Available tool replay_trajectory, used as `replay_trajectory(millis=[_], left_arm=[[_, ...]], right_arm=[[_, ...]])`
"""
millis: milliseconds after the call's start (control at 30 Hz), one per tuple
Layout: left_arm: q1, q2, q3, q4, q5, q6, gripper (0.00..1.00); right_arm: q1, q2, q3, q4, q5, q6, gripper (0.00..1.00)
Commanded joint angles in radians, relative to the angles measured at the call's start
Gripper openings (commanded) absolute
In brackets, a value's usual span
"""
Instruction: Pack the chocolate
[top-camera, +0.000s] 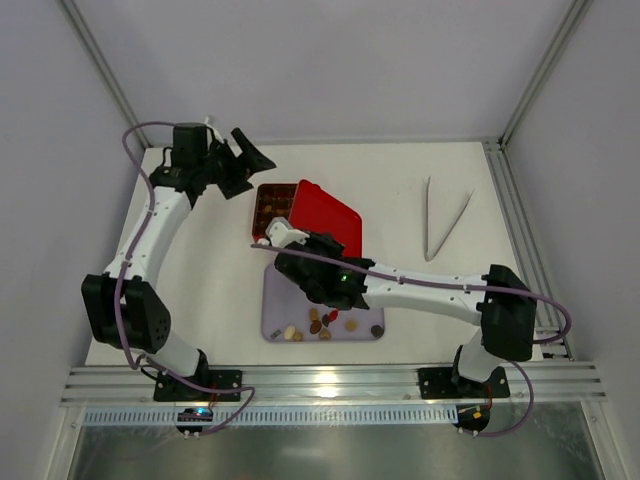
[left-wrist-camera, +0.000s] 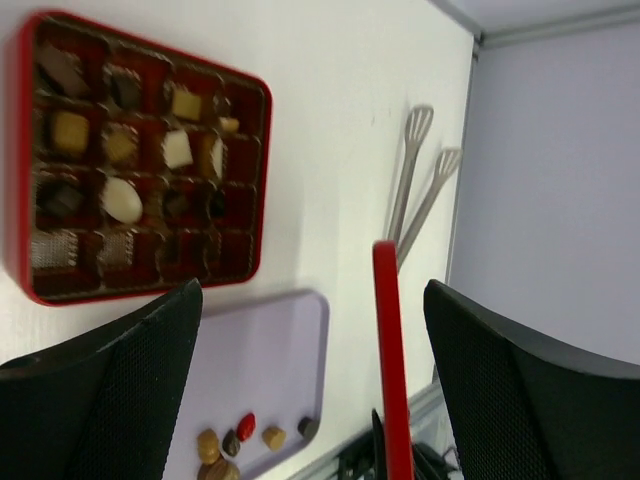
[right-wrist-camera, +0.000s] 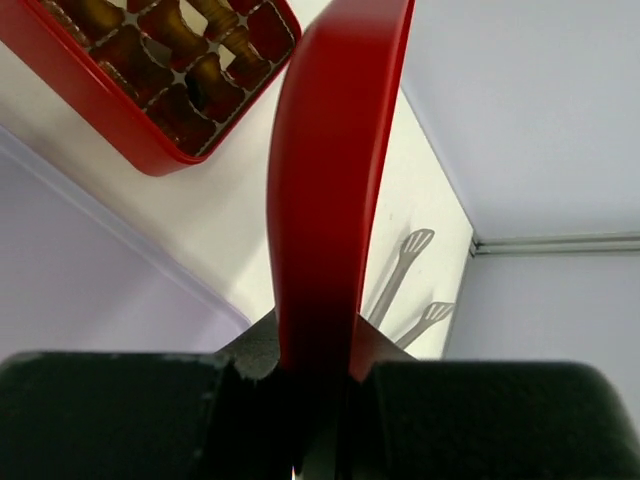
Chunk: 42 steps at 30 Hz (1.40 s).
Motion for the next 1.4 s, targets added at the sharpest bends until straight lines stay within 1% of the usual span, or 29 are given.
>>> replay_trajectory(millis=[0,33,67,100,133,167,200,233,267,300,333,367,400,433,467,500,533,600,633,667,733,800,933,1000,1133,1367], left_arm=[[0.070,-0.044,0.055,0.037,-0.113,0.016,0.89],[0.080,-0.061,0.053,0.037,-0.128,0.016,0.89],[0.088,-0.069,0.055,0.040,-0.138,0.018,0.89],[0.097,-0.075,0.055,0.043,-0.144,0.018,0.89],[0.107,-0.081,0.055,0.043,-0.156,0.022,0.89],[0.107,-0.092,0.052,0.043,-0.164,0.030,0.89],[0.108,-0.098,0.049,0.043,-0.172,0.038,0.89],[0.108,-0.104,0.038,0.043,-0.190,0.044,0.89],[0.108,-0.113,0.033,0.043,-0.199,0.051,0.89],[0.108,-0.115,0.027,0.043,-0.207,0.065,0.89],[0.110,-0.116,0.021,0.043,-0.210,0.070,0.89],[0.110,-0.115,0.010,0.043,-0.211,0.076,0.89],[0.111,-0.115,0.004,0.043,-0.213,0.084,0.89],[0.111,-0.112,-0.002,0.045,-0.211,0.087,0.89],[0.110,-0.107,-0.013,0.048,-0.213,0.093,0.90],[0.110,-0.098,-0.014,0.048,-0.215,0.105,0.90],[0.110,-0.092,-0.017,0.049,-0.213,0.110,0.90],[0.108,-0.072,-0.025,0.051,-0.211,0.124,0.90],[0.110,-0.067,-0.030,0.052,-0.211,0.128,0.90],[0.110,-0.063,-0.042,0.064,-0.213,0.131,0.90],[0.110,-0.053,-0.059,0.086,-0.219,0.136,0.89],[0.110,-0.037,-0.065,0.100,-0.221,0.141,0.90],[0.110,0.017,-0.060,0.107,-0.218,0.150,0.89],[0.110,0.040,-0.059,0.114,-0.219,0.150,0.89],[0.104,0.100,-0.051,0.120,-0.218,0.153,0.89],[0.094,0.157,-0.048,0.127,-0.216,0.167,0.89]], right_arm=[[-0.046,-0.044,0.127,-0.146,-0.099,0.125,0.04],[-0.066,-0.044,0.189,-0.176,-0.195,0.148,0.04],[-0.122,-0.038,0.225,-0.227,-0.258,0.176,0.04],[-0.153,-0.033,0.264,-0.251,-0.323,0.227,0.04],[-0.190,-0.027,0.341,-0.269,-0.407,0.257,0.04],[-0.222,-0.009,0.380,-0.297,-0.564,0.283,0.04],[-0.291,-0.001,0.416,-0.303,-0.674,0.311,0.04],[-0.328,0.014,0.484,-0.306,-0.774,0.378,0.04],[-0.364,0.046,0.516,-0.299,-0.984,0.424,0.04],[-0.440,0.069,0.545,-0.288,-1.102,0.470,0.04],[-0.472,0.091,0.588,-0.274,-1.189,0.555,0.04],[-0.506,0.135,0.601,-0.221,-1.366,0.609,0.04],[-0.554,0.154,0.605,-0.184,-1.438,0.660,0.04],[-0.577,0.171,0.596,-0.136,-1.516,0.768,0.04],[-0.592,0.189,0.583,-0.027,-1.572,0.823,0.04],[-0.605,0.218,0.570,0.022,-1.650,0.866,0.04],[-0.626,0.238,0.553,0.109,-1.676,0.954,0.04],[-0.641,0.287,0.524,0.207,-1.744,1.047,0.04],[-0.655,0.302,0.486,0.331,-1.762,1.094,0.04],[-0.660,0.338,0.466,0.390,-1.796,1.193,0.04],[-0.669,0.368,0.428,0.517,-1.810,1.262,0.04],[-0.668,0.422,0.414,0.563,-1.822,1.325,0.04],[-0.680,0.494,0.375,0.739,-1.836,1.453,0.04],[-0.689,0.514,0.365,0.772,-1.836,1.495,0.04],[-0.709,0.559,0.331,0.902,-1.839,1.582,0.04],[-0.724,0.596,0.329,0.923,-1.845,1.598,0.04]])
